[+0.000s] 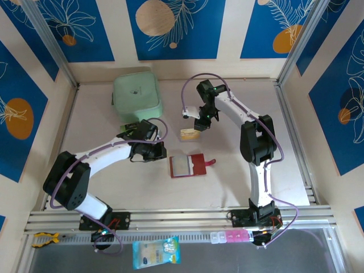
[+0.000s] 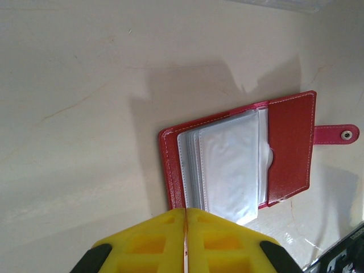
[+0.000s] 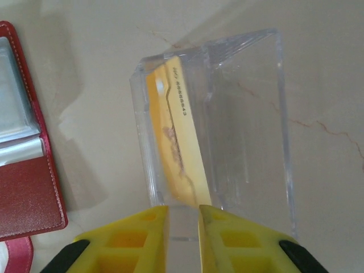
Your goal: Take the credit cards out of the card holder
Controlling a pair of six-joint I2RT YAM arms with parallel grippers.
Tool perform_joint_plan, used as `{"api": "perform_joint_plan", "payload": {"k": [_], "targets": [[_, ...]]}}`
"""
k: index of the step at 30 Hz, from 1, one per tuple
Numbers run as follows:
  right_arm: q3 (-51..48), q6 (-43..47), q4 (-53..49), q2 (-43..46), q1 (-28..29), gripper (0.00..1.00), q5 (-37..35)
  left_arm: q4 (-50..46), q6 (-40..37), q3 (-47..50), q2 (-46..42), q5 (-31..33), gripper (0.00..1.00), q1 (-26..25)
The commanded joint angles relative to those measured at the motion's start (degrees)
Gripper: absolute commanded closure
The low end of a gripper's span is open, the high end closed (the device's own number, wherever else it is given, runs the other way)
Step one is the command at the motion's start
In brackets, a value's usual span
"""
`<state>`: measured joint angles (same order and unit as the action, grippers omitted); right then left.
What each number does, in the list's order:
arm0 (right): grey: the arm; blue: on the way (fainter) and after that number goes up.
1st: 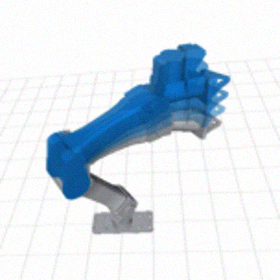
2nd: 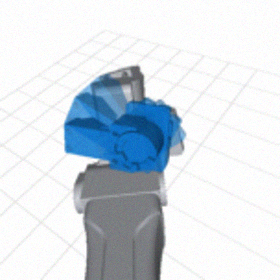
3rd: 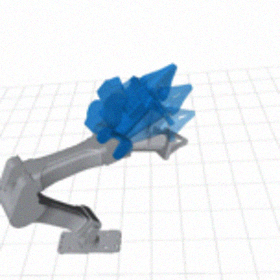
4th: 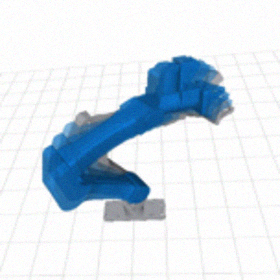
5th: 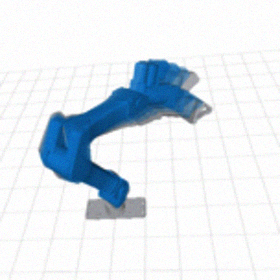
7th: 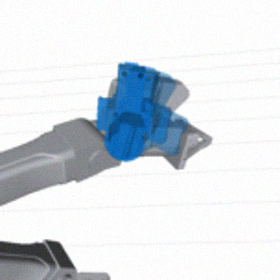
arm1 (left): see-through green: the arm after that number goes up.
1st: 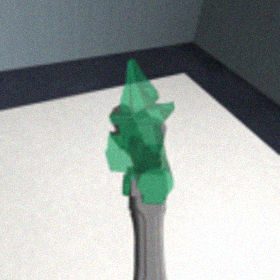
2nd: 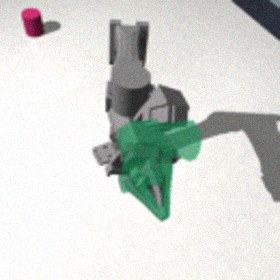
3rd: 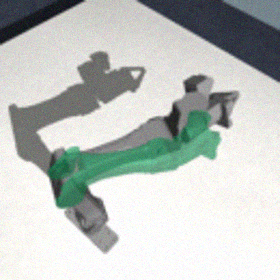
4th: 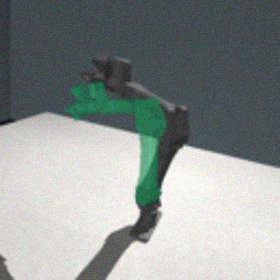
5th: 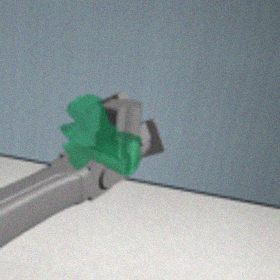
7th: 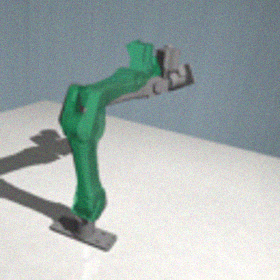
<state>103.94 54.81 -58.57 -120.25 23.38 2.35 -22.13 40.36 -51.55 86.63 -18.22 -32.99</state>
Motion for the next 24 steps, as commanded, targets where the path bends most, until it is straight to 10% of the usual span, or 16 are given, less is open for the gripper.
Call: {"api": "perform_joint_plan", "payload": {"k": [1, 24], "targets": [[-2.48, -2.83, 2.82, 3.39, -0.52, 0.78, 1.33, -1.35, -0.41, -1.72, -0.84, -1.46, 0.90, 0.69], [-31.99, -73.48, 24.88, 25.59, 3.16, 0.80, 9.14, 6.45, 1.85, 0.80, 1.90, -3.95, 0.95, -3.03]]}}
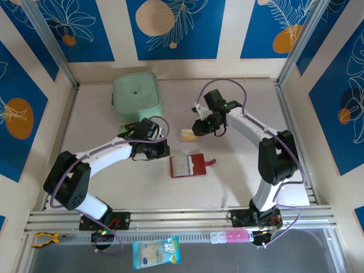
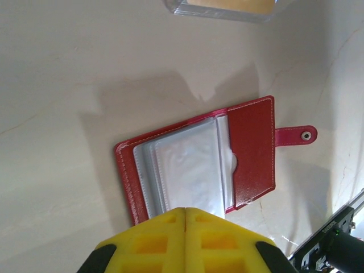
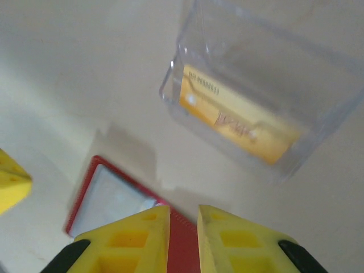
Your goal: Take the credit cards out of the card holder
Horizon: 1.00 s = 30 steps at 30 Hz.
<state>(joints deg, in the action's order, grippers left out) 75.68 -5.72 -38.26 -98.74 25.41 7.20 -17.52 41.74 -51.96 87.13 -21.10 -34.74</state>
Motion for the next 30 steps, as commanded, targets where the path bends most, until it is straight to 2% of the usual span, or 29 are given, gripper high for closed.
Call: {"api": "perform_joint_plan", "payload": {"k": [1, 10, 16, 24, 30], "targets": [[-5.65, -14.82, 5.79, 5.46, 1.43, 0.80, 5.13, 2.16, 0.77, 1.50, 1.74, -0.69, 0.96, -1.61], [-12.04, -26.72, 6.77, 10.06, 3.83, 0.79, 4.55, 5.79, 2.84, 4.93, 4.90, 1.77, 0.98, -4.77], [-13.93, -28.11, 6.27, 9.85, 6.51, 0.79, 3.35, 7.84, 4.13, 6.94, 6.22, 3.07, 0.99, -5.59], [-17.17, -31.89, 9.64, 9.25, 9.39, 0.67, 4.81, 7.50, 3.31, 7.14, 7.26, 4.34, 0.99, -5.64], [-19.86, -36.40, 15.41, 7.48, 10.73, 0.60, 9.42, 6.60, 2.43, 7.10, 7.50, 5.13, 0.99, -5.62]]}}
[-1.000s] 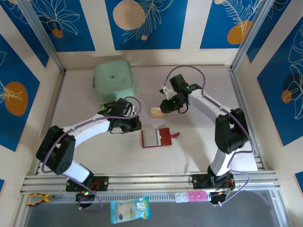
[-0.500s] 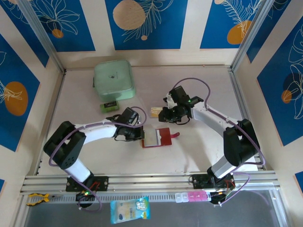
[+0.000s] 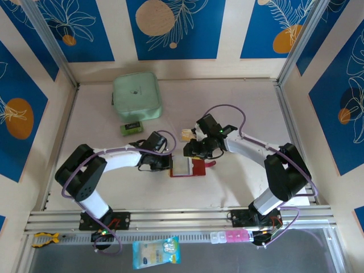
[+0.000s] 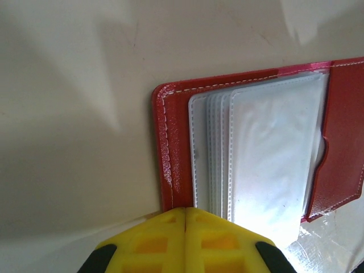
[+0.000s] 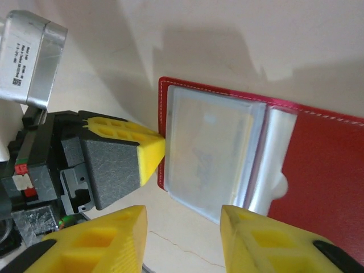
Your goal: Take the credit cards out of the card holder
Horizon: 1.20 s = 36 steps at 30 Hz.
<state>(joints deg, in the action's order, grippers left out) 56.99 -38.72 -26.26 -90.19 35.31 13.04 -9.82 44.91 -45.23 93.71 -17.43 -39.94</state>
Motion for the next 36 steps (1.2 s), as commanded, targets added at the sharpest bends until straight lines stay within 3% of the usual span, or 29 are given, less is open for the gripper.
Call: {"api": "perform_joint_plan", "payload": {"k": [1, 10, 36], "targets": [[-1.32, -4.00, 3.70, -1.51, 1.14, 0.60, 3.57, -1.11, -0.72, 0.52, 0.93, 1.52, 0.99, -0.48], [-0.33, -5.79, 4.81, -6.35, 2.89, 0.69, 3.64, -0.89, -0.63, 2.49, -0.50, 1.53, 0.99, -0.45], [-1.53, -4.48, 2.38, -9.26, 3.82, 0.75, -2.50, -0.39, 0.21, 4.04, -1.43, 1.00, 0.98, -0.47]]}}
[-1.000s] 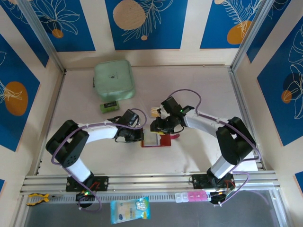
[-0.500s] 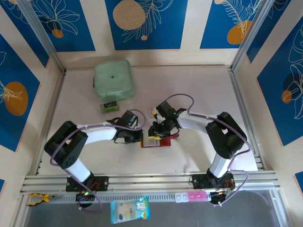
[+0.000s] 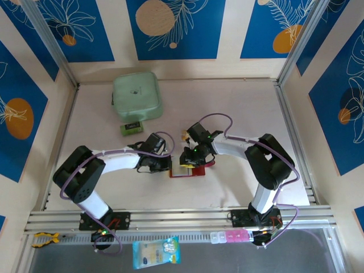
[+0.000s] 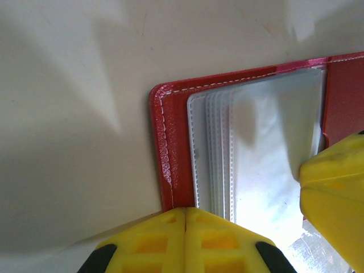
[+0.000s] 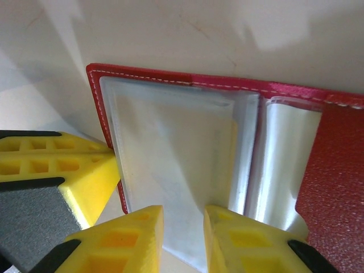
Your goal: Take the credit cards out of the card holder
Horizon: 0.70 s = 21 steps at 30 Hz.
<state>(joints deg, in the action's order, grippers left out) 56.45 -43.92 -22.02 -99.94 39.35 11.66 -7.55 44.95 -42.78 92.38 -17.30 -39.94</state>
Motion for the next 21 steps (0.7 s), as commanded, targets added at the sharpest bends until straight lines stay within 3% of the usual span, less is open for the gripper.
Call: {"api": "perform_joint_plan", "payload": {"k": [1, 21], "targets": [[-1.15, 0.84, -1.89, 0.70, -0.49, 0.75, -1.14, -2.73, 0.14, 1.57, -0.09, 0.83, 0.98, -0.47], [-3.25, 2.26, -1.88, 2.09, -2.26, 0.79, -0.11, -4.69, 0.15, -0.61, -2.62, 1.22, 0.97, -0.42]]}}
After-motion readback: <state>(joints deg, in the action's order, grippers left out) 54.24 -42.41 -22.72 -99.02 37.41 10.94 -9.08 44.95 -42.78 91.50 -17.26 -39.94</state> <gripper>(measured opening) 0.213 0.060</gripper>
